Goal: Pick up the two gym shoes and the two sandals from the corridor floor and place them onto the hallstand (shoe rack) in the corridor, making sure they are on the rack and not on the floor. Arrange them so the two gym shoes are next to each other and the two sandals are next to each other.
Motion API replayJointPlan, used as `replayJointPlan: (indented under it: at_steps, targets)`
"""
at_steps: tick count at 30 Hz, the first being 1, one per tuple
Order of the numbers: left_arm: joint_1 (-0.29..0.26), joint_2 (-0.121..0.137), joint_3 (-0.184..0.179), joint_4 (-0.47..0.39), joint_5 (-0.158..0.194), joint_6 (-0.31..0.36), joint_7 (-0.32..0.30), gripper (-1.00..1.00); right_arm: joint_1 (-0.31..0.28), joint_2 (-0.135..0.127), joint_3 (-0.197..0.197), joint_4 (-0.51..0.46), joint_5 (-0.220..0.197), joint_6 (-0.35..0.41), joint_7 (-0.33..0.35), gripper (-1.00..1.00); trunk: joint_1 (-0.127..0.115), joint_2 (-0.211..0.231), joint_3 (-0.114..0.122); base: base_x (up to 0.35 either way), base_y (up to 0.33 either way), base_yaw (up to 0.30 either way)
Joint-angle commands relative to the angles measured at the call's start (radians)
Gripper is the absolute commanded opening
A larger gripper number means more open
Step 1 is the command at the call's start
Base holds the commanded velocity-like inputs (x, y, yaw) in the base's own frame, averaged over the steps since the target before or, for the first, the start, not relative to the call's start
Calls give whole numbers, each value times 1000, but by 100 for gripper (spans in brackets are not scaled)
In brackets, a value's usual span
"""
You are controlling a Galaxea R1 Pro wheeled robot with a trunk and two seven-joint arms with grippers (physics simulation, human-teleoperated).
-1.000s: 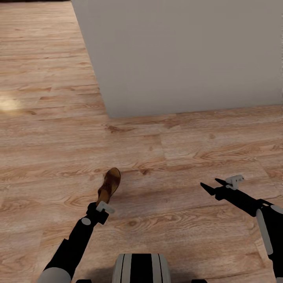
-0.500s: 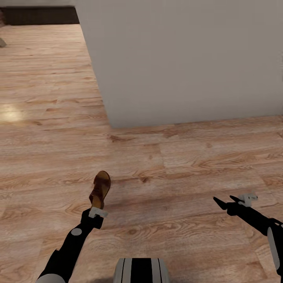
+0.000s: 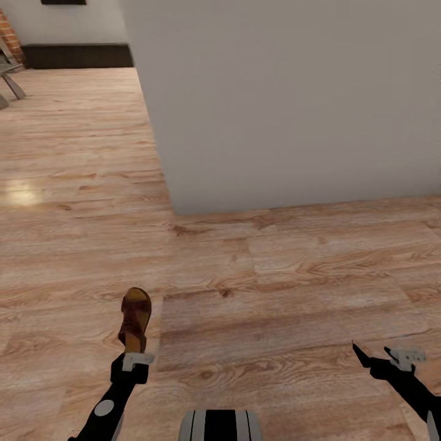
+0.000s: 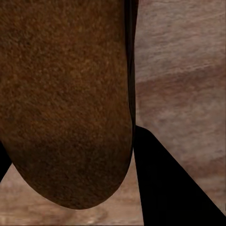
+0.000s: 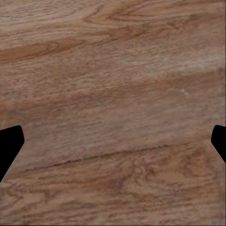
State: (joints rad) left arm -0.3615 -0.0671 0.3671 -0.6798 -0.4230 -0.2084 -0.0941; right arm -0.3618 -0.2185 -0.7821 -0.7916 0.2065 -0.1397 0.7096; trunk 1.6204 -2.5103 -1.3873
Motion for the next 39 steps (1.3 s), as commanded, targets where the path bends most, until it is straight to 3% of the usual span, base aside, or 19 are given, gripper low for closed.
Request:
replayJointPlan:
  at_steps: [1, 7, 12, 17, 22, 39]
  targets:
    - [5, -2, 8, 4, -7, -16, -1, -100, 0, 0, -7, 21, 13, -30, -7, 100, -1, 0, 5, 0, 0, 0]
    - [40, -1, 10, 83, 34, -91, 52, -100, 22, 1, -15, 159, 24, -201, -87, 100, -3, 1, 38, 0, 0, 0]
    - [58, 2, 10, 114, 54, -111, 72, -100, 47, 1, -15, 186, 25, -241, -132, 100, -6, 3, 65, 0, 0, 0]
    - [101, 2, 10, 129, 71, -171, 86, -100, 91, 7, -15, 218, 25, -286, -193, 100, -8, 4, 92, 0, 0, 0]
    - [123, 0, 10, 133, 74, -190, 89, -100, 115, 15, -16, 271, 24, -351, -210, 100, -10, 5, 119, 0, 0, 0]
    - [132, 1, 10, 137, 90, -194, 88, -100, 122, 46, -16, 351, 24, -387, -211, 100, -18, 9, 212, 0, 0, 0]
